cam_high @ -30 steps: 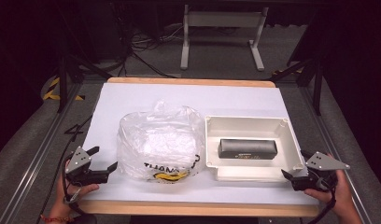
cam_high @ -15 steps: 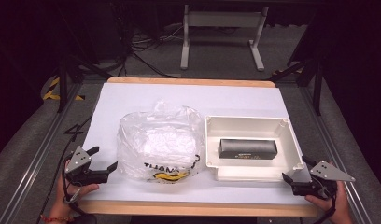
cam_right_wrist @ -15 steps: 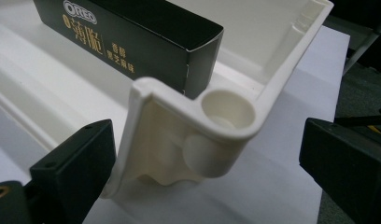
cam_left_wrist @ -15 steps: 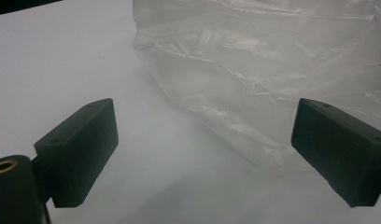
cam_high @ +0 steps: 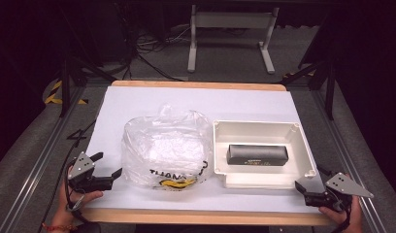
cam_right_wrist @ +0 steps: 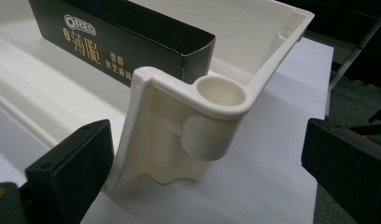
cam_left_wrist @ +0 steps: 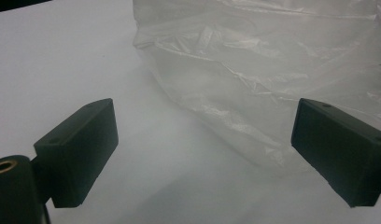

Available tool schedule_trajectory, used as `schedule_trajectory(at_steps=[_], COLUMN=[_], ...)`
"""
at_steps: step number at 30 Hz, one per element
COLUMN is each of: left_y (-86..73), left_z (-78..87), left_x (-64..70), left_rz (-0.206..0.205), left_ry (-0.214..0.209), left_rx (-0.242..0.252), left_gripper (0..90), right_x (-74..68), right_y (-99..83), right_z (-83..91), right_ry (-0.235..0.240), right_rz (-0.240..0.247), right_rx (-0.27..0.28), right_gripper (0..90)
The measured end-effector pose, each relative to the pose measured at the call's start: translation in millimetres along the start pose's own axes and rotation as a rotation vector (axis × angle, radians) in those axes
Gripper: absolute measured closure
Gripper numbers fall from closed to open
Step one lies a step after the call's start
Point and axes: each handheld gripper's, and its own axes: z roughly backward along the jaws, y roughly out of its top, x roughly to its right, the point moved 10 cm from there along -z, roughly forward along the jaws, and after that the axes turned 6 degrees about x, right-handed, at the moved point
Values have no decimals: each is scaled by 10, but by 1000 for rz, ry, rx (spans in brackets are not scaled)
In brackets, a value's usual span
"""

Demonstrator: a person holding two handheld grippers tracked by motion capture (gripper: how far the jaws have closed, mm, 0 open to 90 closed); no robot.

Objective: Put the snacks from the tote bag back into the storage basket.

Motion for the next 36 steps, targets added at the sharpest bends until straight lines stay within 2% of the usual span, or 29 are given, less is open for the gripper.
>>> schedule_trajectory(at_steps=[5, 18, 36], left_y=[1, 7, -1], left_z=[2, 7, -4], left_x=[1, 9, -4], left_rz=[1, 1, 4], left_ry=[6, -4, 0], left_rx=[3, 11, -3], left_gripper=[81, 80, 78], right_x=[15, 45, 51], right_y=[-6, 34, 36], right_z=[13, 68, 81], right_ry=[-7, -16, -13], right_rz=[-8, -41, -53], right_rx=[8, 77, 90], right_gripper=[26, 24, 25])
